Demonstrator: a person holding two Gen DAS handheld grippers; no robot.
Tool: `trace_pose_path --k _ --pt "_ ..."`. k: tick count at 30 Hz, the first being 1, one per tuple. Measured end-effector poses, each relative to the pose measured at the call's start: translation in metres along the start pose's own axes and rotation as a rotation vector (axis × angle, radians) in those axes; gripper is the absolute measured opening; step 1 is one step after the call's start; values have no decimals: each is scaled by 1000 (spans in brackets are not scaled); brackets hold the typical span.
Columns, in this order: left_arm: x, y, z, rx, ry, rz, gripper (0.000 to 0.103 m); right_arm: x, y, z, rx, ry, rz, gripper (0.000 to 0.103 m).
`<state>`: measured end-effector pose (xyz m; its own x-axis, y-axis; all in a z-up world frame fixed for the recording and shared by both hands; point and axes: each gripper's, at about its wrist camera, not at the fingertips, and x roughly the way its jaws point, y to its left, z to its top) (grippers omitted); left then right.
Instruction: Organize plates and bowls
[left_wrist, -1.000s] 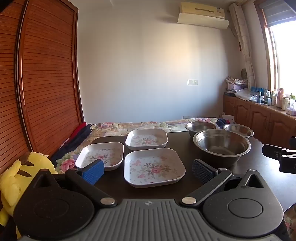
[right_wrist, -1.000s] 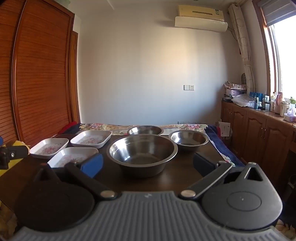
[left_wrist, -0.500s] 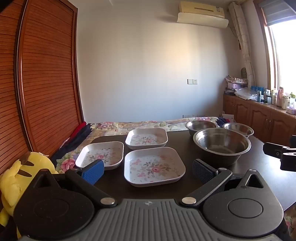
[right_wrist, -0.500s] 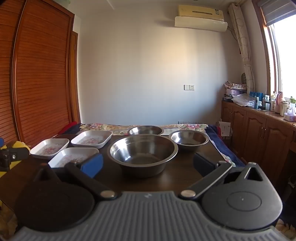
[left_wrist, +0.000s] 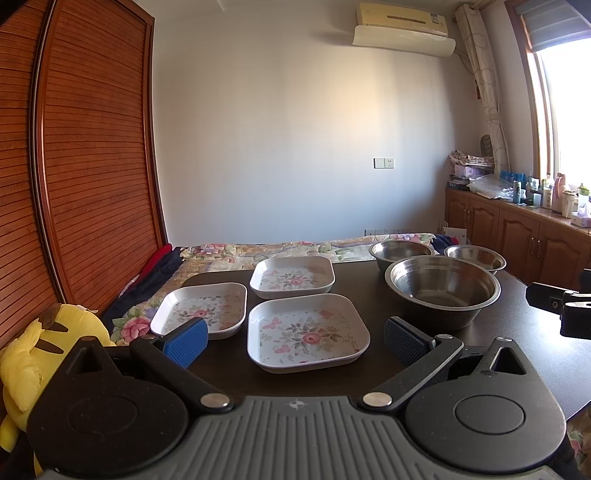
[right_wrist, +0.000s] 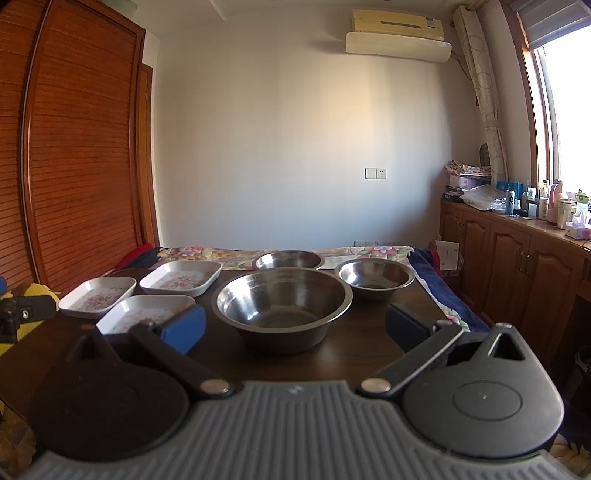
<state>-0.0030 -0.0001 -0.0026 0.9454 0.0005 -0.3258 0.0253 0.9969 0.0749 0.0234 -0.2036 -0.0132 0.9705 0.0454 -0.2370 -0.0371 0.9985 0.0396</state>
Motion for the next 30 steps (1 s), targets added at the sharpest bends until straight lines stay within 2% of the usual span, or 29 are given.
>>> trace_pose_path --k 30 --pt "0 0 0 2 1 1 103 -2 -1 0 -2 -3 0 103"
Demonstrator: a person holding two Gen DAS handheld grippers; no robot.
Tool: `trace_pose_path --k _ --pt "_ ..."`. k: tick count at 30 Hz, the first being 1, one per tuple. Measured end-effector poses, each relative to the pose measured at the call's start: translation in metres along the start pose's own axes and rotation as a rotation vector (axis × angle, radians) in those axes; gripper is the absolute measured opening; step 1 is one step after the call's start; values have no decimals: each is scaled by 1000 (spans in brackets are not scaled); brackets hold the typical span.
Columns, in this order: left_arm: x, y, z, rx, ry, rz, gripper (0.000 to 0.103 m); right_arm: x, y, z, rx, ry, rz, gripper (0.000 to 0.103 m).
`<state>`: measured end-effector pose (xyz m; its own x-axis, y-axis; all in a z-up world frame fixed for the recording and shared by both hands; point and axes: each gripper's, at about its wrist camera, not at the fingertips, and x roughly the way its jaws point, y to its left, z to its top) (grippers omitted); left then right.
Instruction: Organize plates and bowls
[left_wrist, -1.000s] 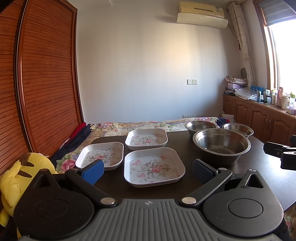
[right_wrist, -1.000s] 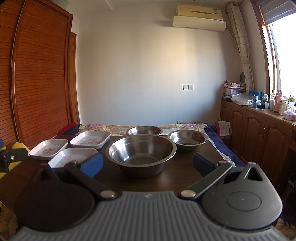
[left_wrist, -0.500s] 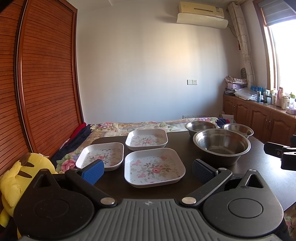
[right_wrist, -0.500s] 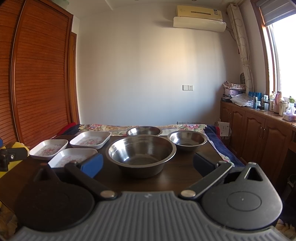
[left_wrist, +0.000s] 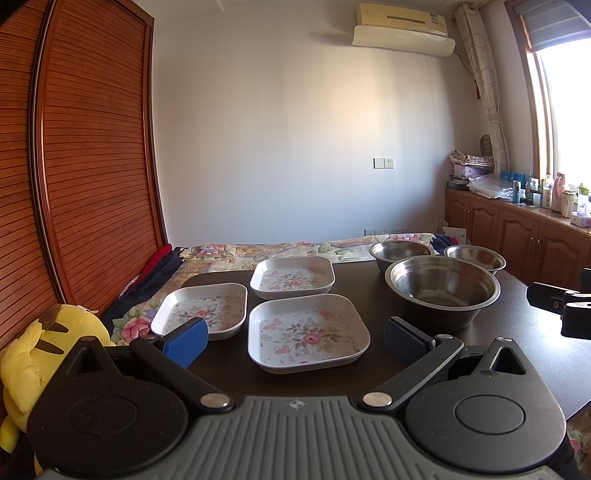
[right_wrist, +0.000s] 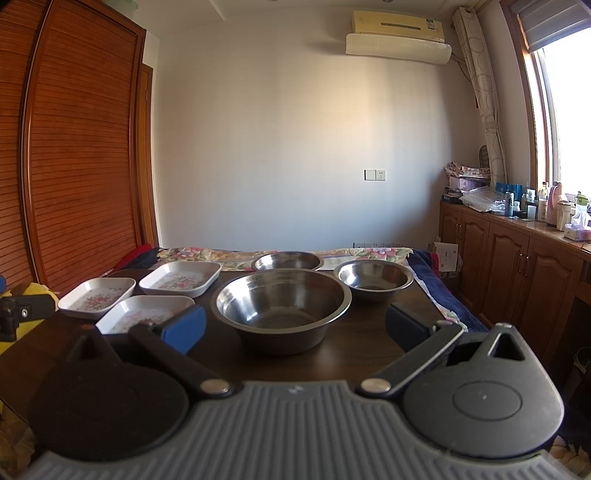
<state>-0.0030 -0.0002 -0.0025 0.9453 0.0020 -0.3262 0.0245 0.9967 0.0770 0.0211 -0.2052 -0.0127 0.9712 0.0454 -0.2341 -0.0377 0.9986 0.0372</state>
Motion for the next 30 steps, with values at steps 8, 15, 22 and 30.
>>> trace_pose_path --k 8,15,22,30 --pt "3 0 1 -1 3 -4 103 -1 -1 -1 2 3 -3 103" --pt "2 0 0 -2 5 -4 103 -1 -3 -1 7 5 -4 103" --pt "2 0 0 -1 5 -4 103 0 -3 -1 6 2 -5 103" --pt "2 0 0 -2 6 -4 103 1 -3 -2 6 3 -5 103"
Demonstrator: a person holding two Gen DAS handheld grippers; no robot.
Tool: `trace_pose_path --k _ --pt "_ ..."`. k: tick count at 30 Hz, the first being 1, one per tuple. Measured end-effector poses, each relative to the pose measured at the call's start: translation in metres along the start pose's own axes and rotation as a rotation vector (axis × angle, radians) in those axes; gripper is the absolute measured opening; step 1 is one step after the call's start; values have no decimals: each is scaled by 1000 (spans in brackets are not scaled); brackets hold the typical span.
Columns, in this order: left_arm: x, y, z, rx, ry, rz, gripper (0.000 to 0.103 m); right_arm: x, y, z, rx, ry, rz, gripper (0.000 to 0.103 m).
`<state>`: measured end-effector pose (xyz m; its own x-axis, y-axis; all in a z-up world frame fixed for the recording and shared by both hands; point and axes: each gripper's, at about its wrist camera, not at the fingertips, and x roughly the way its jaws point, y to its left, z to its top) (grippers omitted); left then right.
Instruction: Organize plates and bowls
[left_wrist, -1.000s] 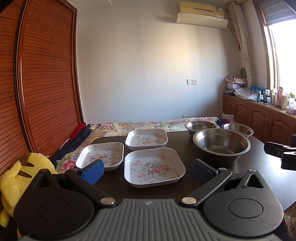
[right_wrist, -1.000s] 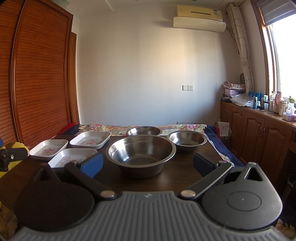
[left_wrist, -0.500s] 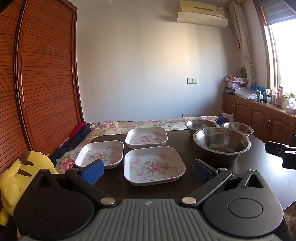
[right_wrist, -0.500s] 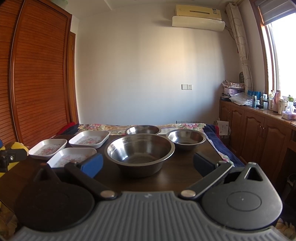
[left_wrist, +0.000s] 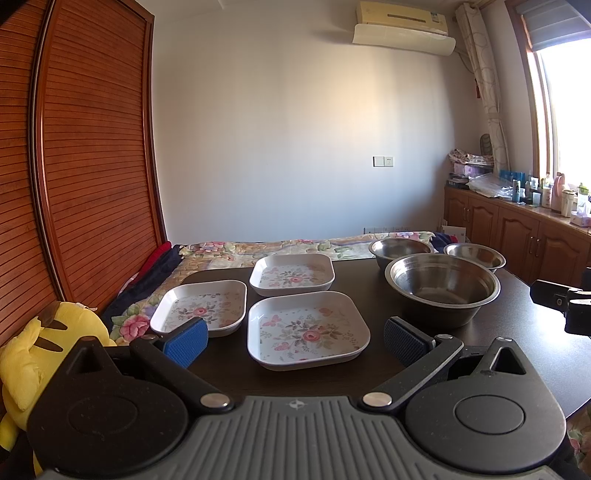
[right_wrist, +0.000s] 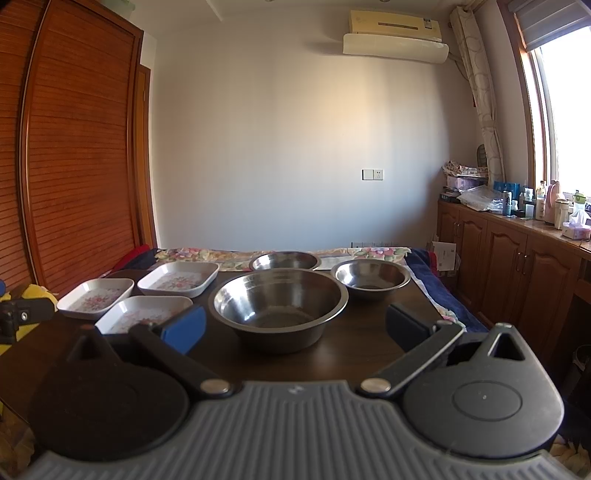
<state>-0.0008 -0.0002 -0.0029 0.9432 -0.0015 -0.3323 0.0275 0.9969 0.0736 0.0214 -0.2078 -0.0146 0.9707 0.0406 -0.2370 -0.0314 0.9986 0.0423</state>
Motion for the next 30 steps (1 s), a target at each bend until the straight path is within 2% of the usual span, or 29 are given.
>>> trace_pose_path --k 8,18,28,30 --pt "15 6 -7 1 44 -1 103 13 12 -4 -32 28 35 103" --pt "52 40 -13 -25 105 -22 101 51 53 0 -89 81 218 103" --pt "94 65 -6 -26 154 -38 96 86 84 4 -150 153 326 102" --pt "103 68 -6 -31 169 -47 93 92 88 4 -154 166 345 97"
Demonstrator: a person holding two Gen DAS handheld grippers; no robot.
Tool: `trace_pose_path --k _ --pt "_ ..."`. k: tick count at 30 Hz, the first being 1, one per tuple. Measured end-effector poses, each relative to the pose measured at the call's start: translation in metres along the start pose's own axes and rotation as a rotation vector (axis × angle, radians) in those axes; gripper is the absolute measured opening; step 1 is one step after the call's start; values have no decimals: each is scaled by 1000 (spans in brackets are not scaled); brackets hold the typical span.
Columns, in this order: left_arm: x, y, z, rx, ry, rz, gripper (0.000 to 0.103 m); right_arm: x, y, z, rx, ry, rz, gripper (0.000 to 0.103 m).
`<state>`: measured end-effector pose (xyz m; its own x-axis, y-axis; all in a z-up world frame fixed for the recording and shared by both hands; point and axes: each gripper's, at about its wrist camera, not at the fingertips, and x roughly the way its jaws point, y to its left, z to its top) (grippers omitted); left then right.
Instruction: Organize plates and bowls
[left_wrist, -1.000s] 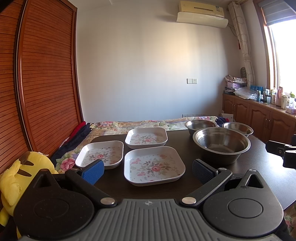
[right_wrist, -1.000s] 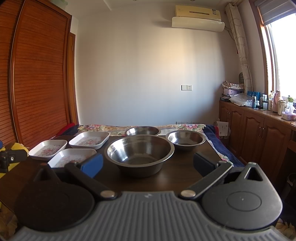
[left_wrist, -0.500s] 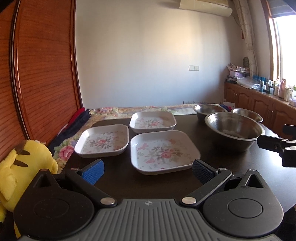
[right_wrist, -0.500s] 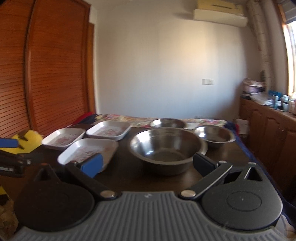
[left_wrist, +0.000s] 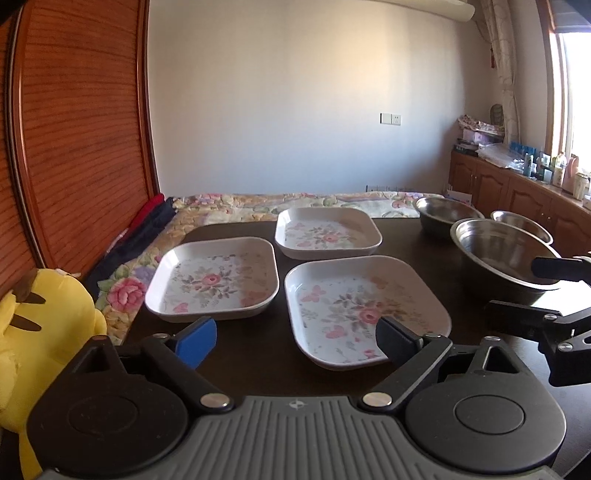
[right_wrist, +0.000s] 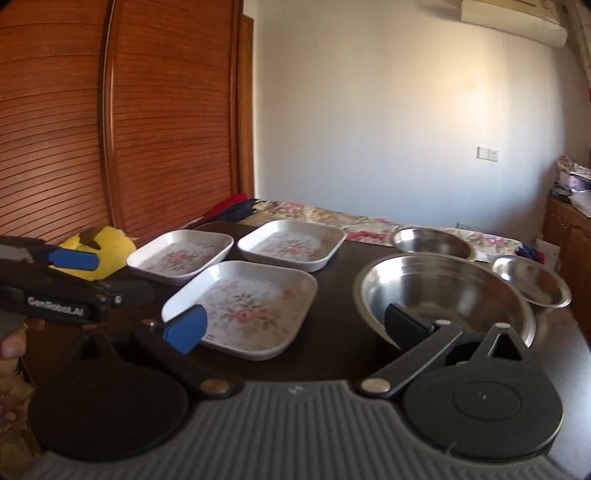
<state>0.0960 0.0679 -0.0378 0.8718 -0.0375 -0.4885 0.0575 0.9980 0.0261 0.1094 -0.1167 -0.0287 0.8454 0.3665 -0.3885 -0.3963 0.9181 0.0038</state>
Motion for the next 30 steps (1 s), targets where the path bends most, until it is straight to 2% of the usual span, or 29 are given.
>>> trace_pose_path --k 1,8,10,15,22,30 --pt "5 2 1 0 9 -3 92 5 1 1 -1 12 12 89" --pt "30 10 0 -16 45 -37 76 34 7 -3 2 81 72 79" --pt "36 12 0 -12 54 -48 70 40 8 -4 0 96 70 73" --pt "47 14 4 -15 61 -84 63 52 7 -3 25 114 57 61" --pt "64 16 7 -21 85 -119 51 65 5 -7 39 135 14 51" --pt "75 16 7 -22 106 -141 43 74 2 -8 47 155 -3 47"
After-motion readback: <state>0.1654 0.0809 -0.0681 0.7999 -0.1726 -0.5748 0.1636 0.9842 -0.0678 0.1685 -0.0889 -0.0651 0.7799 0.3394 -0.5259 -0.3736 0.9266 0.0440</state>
